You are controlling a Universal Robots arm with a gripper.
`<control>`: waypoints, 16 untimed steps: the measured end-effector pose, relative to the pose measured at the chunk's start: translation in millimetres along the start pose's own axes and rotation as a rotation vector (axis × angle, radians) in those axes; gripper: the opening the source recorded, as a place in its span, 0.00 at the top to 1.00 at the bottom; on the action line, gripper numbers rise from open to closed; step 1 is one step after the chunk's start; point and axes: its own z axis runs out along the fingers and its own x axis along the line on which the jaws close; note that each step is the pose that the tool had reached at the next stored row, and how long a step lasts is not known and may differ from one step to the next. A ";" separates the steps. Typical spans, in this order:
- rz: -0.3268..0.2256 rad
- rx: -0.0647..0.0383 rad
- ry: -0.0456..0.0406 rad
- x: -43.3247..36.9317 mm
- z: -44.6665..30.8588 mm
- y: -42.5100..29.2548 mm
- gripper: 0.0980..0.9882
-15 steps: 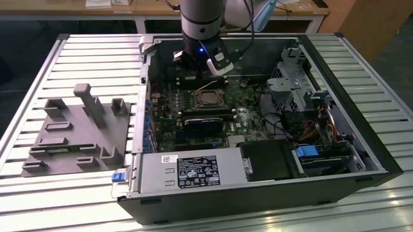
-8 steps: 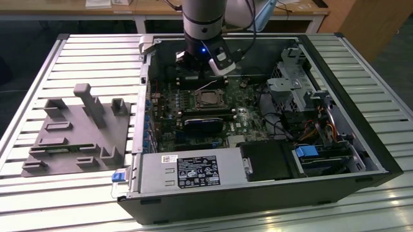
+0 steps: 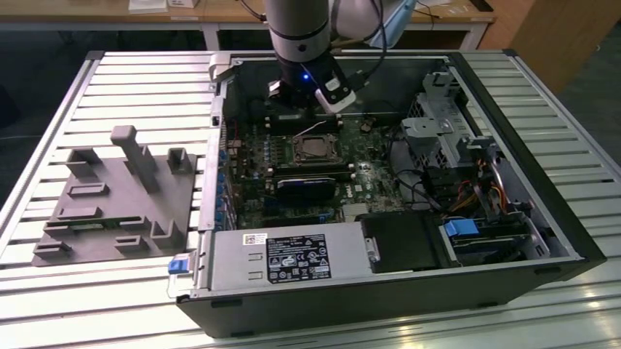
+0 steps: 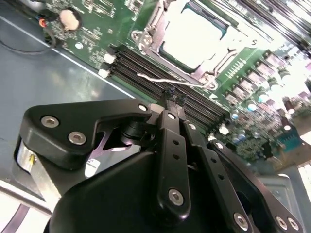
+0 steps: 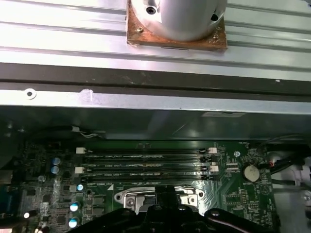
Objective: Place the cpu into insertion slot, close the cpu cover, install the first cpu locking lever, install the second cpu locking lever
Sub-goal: 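Install the first cpu locking lever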
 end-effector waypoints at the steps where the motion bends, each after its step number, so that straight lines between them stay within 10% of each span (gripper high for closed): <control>1: -0.002 0.000 -0.0061 0.6 0.6 -0.2 1.00; 10: -0.009 0.000 -0.0317 4.0 10.6 -3.3 1.00; 16: -0.008 0.024 -0.0359 4.6 14.3 -3.4 1.00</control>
